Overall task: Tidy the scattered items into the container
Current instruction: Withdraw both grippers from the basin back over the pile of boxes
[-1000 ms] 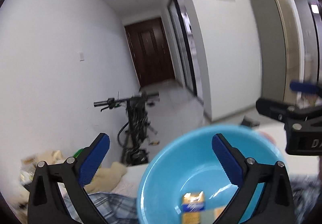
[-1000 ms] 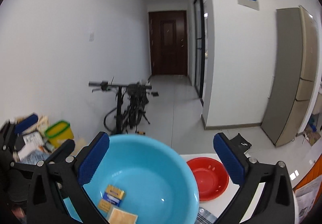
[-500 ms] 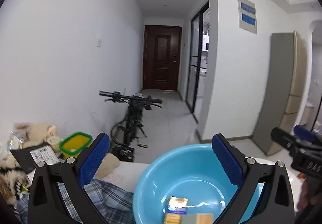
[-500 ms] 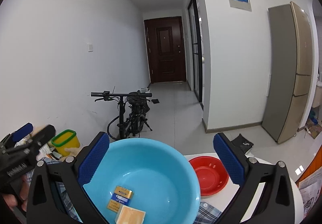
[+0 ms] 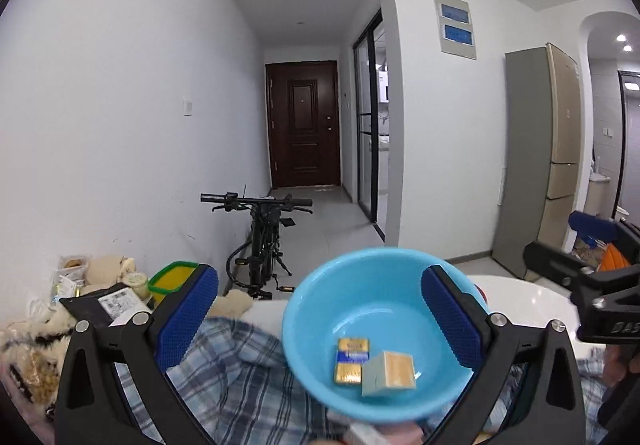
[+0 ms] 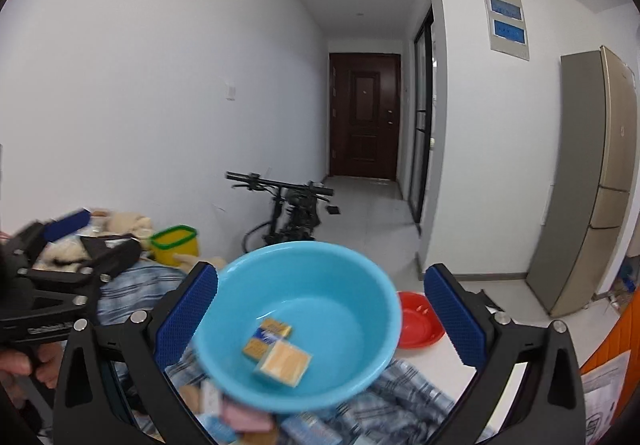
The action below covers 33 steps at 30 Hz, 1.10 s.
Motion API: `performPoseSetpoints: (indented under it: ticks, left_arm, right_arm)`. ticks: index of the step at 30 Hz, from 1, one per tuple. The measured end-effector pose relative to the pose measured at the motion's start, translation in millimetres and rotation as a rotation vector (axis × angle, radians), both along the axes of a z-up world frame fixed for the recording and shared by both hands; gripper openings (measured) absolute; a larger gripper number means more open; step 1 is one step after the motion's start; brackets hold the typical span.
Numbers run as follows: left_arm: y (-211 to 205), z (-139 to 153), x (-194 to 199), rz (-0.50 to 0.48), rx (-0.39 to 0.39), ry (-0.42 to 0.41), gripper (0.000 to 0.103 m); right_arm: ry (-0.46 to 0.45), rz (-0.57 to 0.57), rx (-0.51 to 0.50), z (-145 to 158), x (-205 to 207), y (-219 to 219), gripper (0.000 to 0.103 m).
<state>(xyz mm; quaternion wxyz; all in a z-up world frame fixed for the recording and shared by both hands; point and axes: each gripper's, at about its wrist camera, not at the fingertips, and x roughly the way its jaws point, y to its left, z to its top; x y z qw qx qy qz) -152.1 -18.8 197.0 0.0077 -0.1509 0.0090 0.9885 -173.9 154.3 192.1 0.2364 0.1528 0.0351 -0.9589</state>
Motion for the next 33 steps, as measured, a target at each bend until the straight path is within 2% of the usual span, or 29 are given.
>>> performPoseSetpoints:
  ticks: [4, 8, 10, 15, 21, 28, 33]
  left_arm:
    - [4.6, -2.1, 41.7, -0.025, 0.001, 0.004, 0.103]
    - [9.8, -9.7, 101.0, 0.020, -0.056, 0.103, 0.103]
    - [8.7, -15.9, 125.5, 0.011, -0.037, 0.115, 0.103]
    - [3.4, -33.6, 163.5, -0.020, 0.037, 0.058, 0.103]
    - [7.1, -58.3, 201.6, 0.032, 0.007, 0.044, 0.103]
    - [0.1, -94.8, 216.2, 0.032, 0.031, -0.074, 0.103]
    - [0.4, -105.2, 204.8, 0.028, 0.030, -0.139, 0.103]
  right_arm:
    - [0.004, 0.034, -0.044, -7.4, 41.2, 16.1, 0.103]
    - [-0.002, 0.039, -0.073, -22.6, 76.7, 26.7, 0.103]
    - [-0.006, 0.049, -0.091, -29.3, 91.6, 30.9, 0.103]
    - [0.001, 0.024, -0.097, -46.5, 127.0, 50.5, 0.103]
    - [0.007, -0.031, -0.107, -70.2, 163.0, 75.6, 0.103]
    - [-0.113, -0.050, -0.064, -109.4, 178.6, 88.0, 0.103]
    - [-0.178, -0.038, -0.067, -116.8, 173.5, 91.2, 0.103]
